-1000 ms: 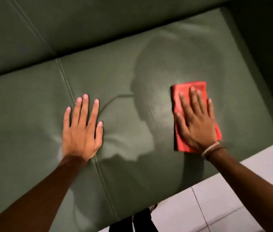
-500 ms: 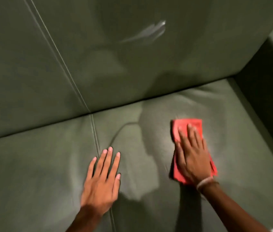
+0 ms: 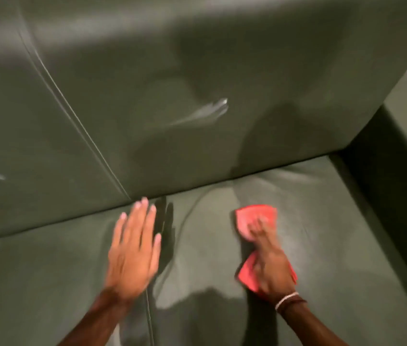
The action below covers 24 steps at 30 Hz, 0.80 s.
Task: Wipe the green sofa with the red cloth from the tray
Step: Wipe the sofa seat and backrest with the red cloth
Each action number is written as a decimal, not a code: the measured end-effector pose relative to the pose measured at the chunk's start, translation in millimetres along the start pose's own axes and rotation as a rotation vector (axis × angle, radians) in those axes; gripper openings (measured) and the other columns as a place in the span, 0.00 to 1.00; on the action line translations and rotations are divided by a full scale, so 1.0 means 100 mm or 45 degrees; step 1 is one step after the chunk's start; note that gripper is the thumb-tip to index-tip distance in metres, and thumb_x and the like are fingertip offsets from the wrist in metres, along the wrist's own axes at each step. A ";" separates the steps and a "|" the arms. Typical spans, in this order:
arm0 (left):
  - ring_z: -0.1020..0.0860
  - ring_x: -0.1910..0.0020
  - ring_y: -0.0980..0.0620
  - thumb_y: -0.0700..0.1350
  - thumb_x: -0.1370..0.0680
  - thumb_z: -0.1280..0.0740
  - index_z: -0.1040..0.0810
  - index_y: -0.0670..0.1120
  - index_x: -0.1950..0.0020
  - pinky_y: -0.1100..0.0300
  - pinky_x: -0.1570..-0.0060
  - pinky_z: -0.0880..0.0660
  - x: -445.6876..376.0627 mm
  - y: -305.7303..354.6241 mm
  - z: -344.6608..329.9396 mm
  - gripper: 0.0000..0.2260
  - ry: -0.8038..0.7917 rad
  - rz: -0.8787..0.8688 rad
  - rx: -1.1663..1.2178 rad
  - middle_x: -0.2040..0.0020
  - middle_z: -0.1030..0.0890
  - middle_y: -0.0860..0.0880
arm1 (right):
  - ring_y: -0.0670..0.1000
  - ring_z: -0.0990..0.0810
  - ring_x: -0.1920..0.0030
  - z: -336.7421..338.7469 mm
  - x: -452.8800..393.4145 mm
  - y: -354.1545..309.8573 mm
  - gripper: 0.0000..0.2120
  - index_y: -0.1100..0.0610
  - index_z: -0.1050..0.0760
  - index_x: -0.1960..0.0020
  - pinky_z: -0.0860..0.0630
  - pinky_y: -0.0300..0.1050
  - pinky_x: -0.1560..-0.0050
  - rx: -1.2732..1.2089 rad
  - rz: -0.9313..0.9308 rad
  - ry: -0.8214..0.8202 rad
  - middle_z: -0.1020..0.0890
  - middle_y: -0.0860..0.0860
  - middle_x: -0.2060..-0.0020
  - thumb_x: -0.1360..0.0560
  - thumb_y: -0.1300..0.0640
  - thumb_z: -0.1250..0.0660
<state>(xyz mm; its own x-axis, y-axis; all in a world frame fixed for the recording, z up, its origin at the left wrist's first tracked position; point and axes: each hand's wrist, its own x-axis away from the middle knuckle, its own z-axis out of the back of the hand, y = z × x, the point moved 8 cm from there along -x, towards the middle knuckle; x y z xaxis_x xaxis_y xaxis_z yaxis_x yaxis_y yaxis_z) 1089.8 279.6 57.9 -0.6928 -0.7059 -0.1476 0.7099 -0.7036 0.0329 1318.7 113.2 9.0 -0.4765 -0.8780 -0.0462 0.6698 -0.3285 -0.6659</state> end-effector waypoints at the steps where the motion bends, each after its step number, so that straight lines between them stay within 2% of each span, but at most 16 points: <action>1: 0.35 0.19 0.39 0.46 0.15 0.45 0.37 0.37 0.19 0.41 0.19 0.40 -0.31 -0.12 0.27 0.26 0.161 0.024 -0.040 0.18 0.38 0.38 | 0.51 0.32 0.22 0.28 -0.16 0.16 0.25 0.60 0.27 0.24 0.36 0.30 0.23 -0.162 -0.255 0.288 0.28 0.47 0.25 0.19 0.72 0.39; 3: 0.41 0.16 0.40 0.45 0.15 0.43 0.41 0.39 0.17 0.42 0.17 0.46 -0.87 -0.34 0.81 0.26 0.465 0.083 -0.148 0.16 0.43 0.38 | 0.50 0.34 0.21 0.75 -0.57 0.18 0.22 0.59 0.32 0.20 0.36 0.26 0.26 -0.350 -0.626 0.797 0.27 0.50 0.23 0.14 0.66 0.41; 4: 0.45 0.15 0.42 0.46 0.14 0.43 0.44 0.41 0.16 0.43 0.16 0.50 -1.10 -0.49 1.05 0.27 0.580 0.113 -0.195 0.15 0.46 0.39 | 0.50 0.36 0.19 0.88 -0.85 0.00 0.23 0.61 0.36 0.18 0.40 0.23 0.25 -0.529 -0.626 0.958 0.32 0.53 0.19 0.13 0.65 0.42; 5: 0.50 0.14 0.44 0.47 0.14 0.43 0.46 0.42 0.15 0.44 0.16 0.54 -1.28 -0.64 1.23 0.28 0.652 0.121 -0.228 0.15 0.50 0.41 | 0.51 0.37 0.17 0.99 -1.15 -0.27 0.25 0.63 0.40 0.17 0.43 0.24 0.22 -0.555 -0.493 1.061 0.36 0.56 0.17 0.13 0.64 0.43; 6: 0.53 0.14 0.45 0.47 0.14 0.43 0.48 0.43 0.15 0.44 0.16 0.56 -1.40 -0.76 1.36 0.28 0.707 0.100 -0.277 0.15 0.51 0.41 | 0.53 0.39 0.16 0.99 -1.47 -0.59 0.25 0.64 0.42 0.16 0.45 0.29 0.18 -0.567 -0.357 1.100 0.39 0.57 0.16 0.12 0.62 0.44; 7: 0.56 0.14 0.45 0.47 0.14 0.44 0.49 0.43 0.15 0.43 0.16 0.56 -1.49 -0.82 1.40 0.28 0.764 0.081 -0.348 0.16 0.49 0.39 | 0.55 0.43 0.15 0.90 -1.73 -0.95 0.26 0.66 0.44 0.16 0.48 0.35 0.15 -0.556 -0.209 1.098 0.41 0.58 0.15 0.12 0.59 0.45; 9: 0.55 0.15 0.42 0.47 0.14 0.47 0.50 0.42 0.15 0.38 0.18 0.53 -1.59 -0.85 1.30 0.28 0.809 0.050 -0.438 0.19 0.40 0.30 | 0.56 0.53 0.13 0.51 -2.06 -1.71 0.28 0.64 0.48 0.16 0.58 0.45 0.13 -0.281 0.054 1.044 0.46 0.61 0.15 0.11 0.52 0.50; 11: 0.56 0.15 0.41 0.48 0.15 0.52 0.53 0.42 0.15 0.39 0.18 0.55 -1.73 -0.81 1.00 0.28 0.656 0.056 -0.389 0.19 0.42 0.28 | 0.53 0.60 0.13 -0.01 -2.05 -2.20 0.26 0.54 0.48 0.18 0.62 0.53 0.13 0.151 0.363 0.951 0.49 0.58 0.18 0.13 0.49 0.47; 13: 0.60 0.15 0.39 0.50 0.16 0.61 0.61 0.43 0.16 0.36 0.16 0.54 -1.84 -0.91 0.63 0.29 0.306 0.213 -0.313 0.16 0.55 0.32 | 0.49 0.60 0.14 -0.37 -1.91 -2.09 0.30 0.50 0.45 0.20 0.61 0.55 0.13 0.470 0.740 0.833 0.47 0.54 0.18 0.19 0.50 0.39; 14: 0.58 0.15 0.37 0.52 0.16 0.62 0.61 0.43 0.16 0.31 0.18 0.49 -1.83 -0.99 0.63 0.30 0.315 0.227 -0.308 0.16 0.54 0.31 | 0.48 0.60 0.14 -0.37 -1.82 -1.87 0.32 0.49 0.44 0.20 0.60 0.54 0.13 0.598 0.874 0.777 0.50 0.53 0.15 0.21 0.50 0.38; 15: 0.54 0.16 0.36 0.52 0.15 0.59 0.56 0.42 0.15 0.27 0.23 0.44 -1.78 -1.01 0.75 0.30 0.476 0.172 -0.349 0.19 0.46 0.28 | 0.48 0.60 0.14 -0.25 -1.77 -1.59 0.33 0.49 0.45 0.18 0.60 0.53 0.13 0.702 0.957 0.748 0.54 0.52 0.14 0.21 0.50 0.38; 17: 0.54 0.15 0.40 0.51 0.14 0.54 0.49 0.40 0.16 0.27 0.27 0.40 -1.58 -0.95 1.05 0.28 0.893 0.004 -0.439 0.25 0.34 0.27 | 0.49 0.60 0.13 0.21 -1.85 -1.10 0.33 0.50 0.51 0.14 0.60 0.54 0.14 0.785 0.932 0.796 0.59 0.50 0.13 0.16 0.49 0.44; 18: 0.56 0.14 0.43 0.50 0.14 0.53 0.48 0.40 0.16 0.30 0.23 0.44 -1.52 -0.99 1.14 0.28 0.981 -0.018 -0.468 0.26 0.34 0.27 | 0.50 0.59 0.13 0.48 -1.99 -0.95 0.32 0.51 0.54 0.13 0.60 0.54 0.13 0.736 0.820 0.875 0.59 0.52 0.13 0.14 0.48 0.47; 21: 0.58 0.15 0.46 0.51 0.15 0.54 0.50 0.40 0.16 0.45 0.16 0.59 -1.60 -0.87 1.15 0.29 1.010 -0.049 -0.498 0.25 0.40 0.29 | 0.52 0.58 0.14 0.82 -2.32 -1.22 0.33 0.49 0.57 0.14 0.57 0.55 0.13 0.420 0.475 1.145 0.56 0.57 0.14 0.15 0.43 0.50; 22: 0.58 0.15 0.46 0.51 0.15 0.54 0.50 0.40 0.15 0.46 0.16 0.60 -1.61 -0.85 1.14 0.29 1.015 -0.045 -0.524 0.25 0.41 0.30 | 0.52 0.57 0.14 0.69 -2.34 -1.50 0.34 0.50 0.57 0.14 0.57 0.56 0.14 0.386 0.515 1.151 0.57 0.55 0.14 0.15 0.43 0.49; 24: 0.58 0.15 0.45 0.51 0.15 0.54 0.50 0.40 0.15 0.46 0.16 0.60 -1.60 -0.87 1.15 0.29 1.006 -0.046 -0.512 0.24 0.43 0.30 | 0.51 0.56 0.13 0.17 -2.20 -2.00 0.36 0.51 0.55 0.14 0.59 0.56 0.13 0.515 0.803 1.015 0.57 0.51 0.13 0.17 0.44 0.44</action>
<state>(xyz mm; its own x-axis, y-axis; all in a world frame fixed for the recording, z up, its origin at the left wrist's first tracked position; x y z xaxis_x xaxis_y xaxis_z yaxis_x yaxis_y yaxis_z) 1124.3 444.7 192.6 -0.5308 -0.3164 -0.7862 0.7834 -0.5372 -0.3127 1298.9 366.0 164.7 -0.1163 -0.4987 -0.8590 0.9909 -0.1173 -0.0660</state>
